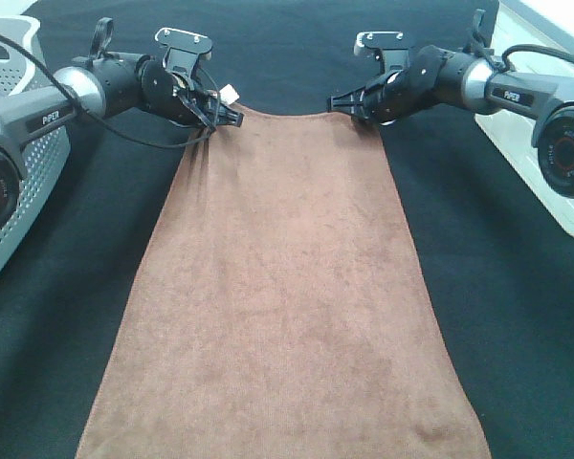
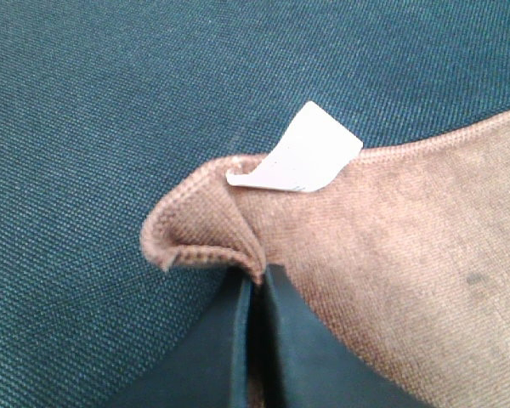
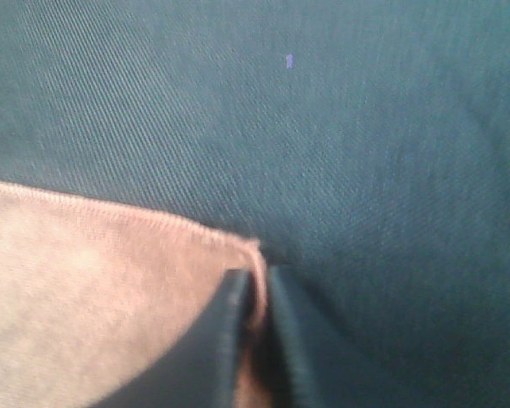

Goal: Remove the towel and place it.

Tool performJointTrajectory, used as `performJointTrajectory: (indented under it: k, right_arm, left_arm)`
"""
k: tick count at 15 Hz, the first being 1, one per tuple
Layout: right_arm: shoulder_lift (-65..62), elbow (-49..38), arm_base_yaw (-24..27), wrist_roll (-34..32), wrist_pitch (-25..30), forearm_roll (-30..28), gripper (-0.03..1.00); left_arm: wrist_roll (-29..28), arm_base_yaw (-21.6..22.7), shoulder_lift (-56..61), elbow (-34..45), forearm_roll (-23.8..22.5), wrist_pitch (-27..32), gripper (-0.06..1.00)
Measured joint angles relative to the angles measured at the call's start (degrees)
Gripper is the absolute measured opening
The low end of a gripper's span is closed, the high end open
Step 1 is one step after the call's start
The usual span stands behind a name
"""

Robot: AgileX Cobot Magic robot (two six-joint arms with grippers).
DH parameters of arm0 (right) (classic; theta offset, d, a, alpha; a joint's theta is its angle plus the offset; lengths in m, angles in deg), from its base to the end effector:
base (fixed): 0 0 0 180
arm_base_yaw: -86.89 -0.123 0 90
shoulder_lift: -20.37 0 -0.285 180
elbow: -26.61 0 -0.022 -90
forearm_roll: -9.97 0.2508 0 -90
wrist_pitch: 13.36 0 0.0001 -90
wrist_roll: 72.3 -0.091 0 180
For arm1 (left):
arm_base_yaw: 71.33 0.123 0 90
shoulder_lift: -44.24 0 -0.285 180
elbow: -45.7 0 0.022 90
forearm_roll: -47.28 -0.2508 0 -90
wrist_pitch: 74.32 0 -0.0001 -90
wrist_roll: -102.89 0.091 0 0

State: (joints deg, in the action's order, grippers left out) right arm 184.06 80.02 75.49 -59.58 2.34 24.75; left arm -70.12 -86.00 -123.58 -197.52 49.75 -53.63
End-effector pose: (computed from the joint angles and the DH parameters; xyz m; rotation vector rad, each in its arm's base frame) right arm 0.5774 0.1229 0.0840 -0.2278 2.1839 0.2027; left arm 0.5811 -0.1536 0.0886 0.3763 2.1561 -0.1152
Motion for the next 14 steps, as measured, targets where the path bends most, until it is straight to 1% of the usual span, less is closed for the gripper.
performJointTrajectory:
  k: [2,3,4,5,6,7,11,14]
  right_arm:
    - [0.0,0.1,1.0,0.0,-1.1,0.3,0.37]
    - [0.0,0.1,1.4,0.0,-1.1,0.3,0.44]
    - [0.0,0.1,1.5,0.0,-1.1,0.4,0.50]
    - [0.0,0.1,1.5,0.0,-1.1,0.7,0.52]
    - [0.0,0.1,1.7,0.0,-1.1,0.9,0.53]
    - [0.0,0.1,1.7,0.0,-1.1,0.9,0.53]
    - [0.0,0.1,1.8,0.0,-1.1,2.9,0.53]
    - [0.0,0.1,1.8,0.0,-1.1,3.2,0.53]
  left_arm:
    - [0.0,0.0,-0.4,0.0,0.0,-1.4,0.09]
    - [0.0,0.0,-0.6,0.0,0.0,-2.3,0.16]
    - [-0.1,0.0,-0.7,0.0,0.0,-2.8,0.25]
    - [-0.1,0.0,-1.0,0.0,0.0,-3.0,0.36]
    - [-0.1,0.0,-1.0,0.0,0.0,-3.0,0.50]
    - [-0.1,0.0,-1.0,0.0,0.0,-3.0,0.54]
    - [-0.1,0.6,-1.0,0.0,-0.5,-2.1,0.56]
    - [-1.4,2.3,-1.0,0.0,-0.7,0.7,0.56]
